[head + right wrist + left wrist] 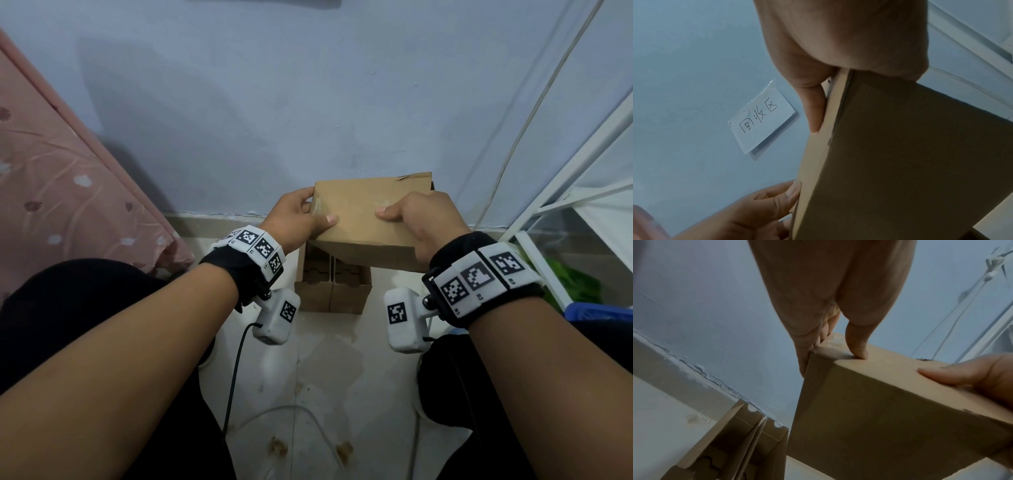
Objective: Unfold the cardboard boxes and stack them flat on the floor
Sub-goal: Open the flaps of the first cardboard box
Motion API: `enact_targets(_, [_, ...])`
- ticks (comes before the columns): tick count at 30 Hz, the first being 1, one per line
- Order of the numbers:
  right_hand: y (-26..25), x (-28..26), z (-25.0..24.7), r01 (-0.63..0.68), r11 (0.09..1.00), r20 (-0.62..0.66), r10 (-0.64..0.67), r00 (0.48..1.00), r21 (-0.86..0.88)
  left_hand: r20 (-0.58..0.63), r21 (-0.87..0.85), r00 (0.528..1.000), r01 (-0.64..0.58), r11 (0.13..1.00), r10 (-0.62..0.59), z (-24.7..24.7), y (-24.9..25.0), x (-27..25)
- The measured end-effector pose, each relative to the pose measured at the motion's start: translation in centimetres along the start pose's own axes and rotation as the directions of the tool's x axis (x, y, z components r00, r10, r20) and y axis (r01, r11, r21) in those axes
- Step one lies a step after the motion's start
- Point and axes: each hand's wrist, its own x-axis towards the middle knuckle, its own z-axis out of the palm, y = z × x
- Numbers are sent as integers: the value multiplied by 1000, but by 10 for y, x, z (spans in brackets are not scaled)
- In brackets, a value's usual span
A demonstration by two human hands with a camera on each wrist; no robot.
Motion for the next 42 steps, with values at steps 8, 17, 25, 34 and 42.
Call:
enact_targets(8, [-2, -2, -2, 0, 1000, -2, 0, 1000, -14, -27, -131, 996, 81, 988, -85, 2, 9, -1])
enact_targets(17, [1, 3, -2, -5, 1000, 36, 5, 999, -12, -11, 16, 1000, -27, 999, 28, 0, -1, -2])
enact_targets(25, [2, 6, -6, -78, 997, 44, 79, 996, -15, -42, -4, 996, 75, 997, -75, 2, -1, -2])
enact_targets(34, [5, 15, -5, -57, 998, 43, 57, 997, -6, -80, -1, 996, 30, 1000, -30, 3, 0, -4])
enact_targets(42, [17, 30, -7, 86, 971, -128, -117, 985, -225, -90, 62, 996, 9, 998, -3, -1, -5, -3])
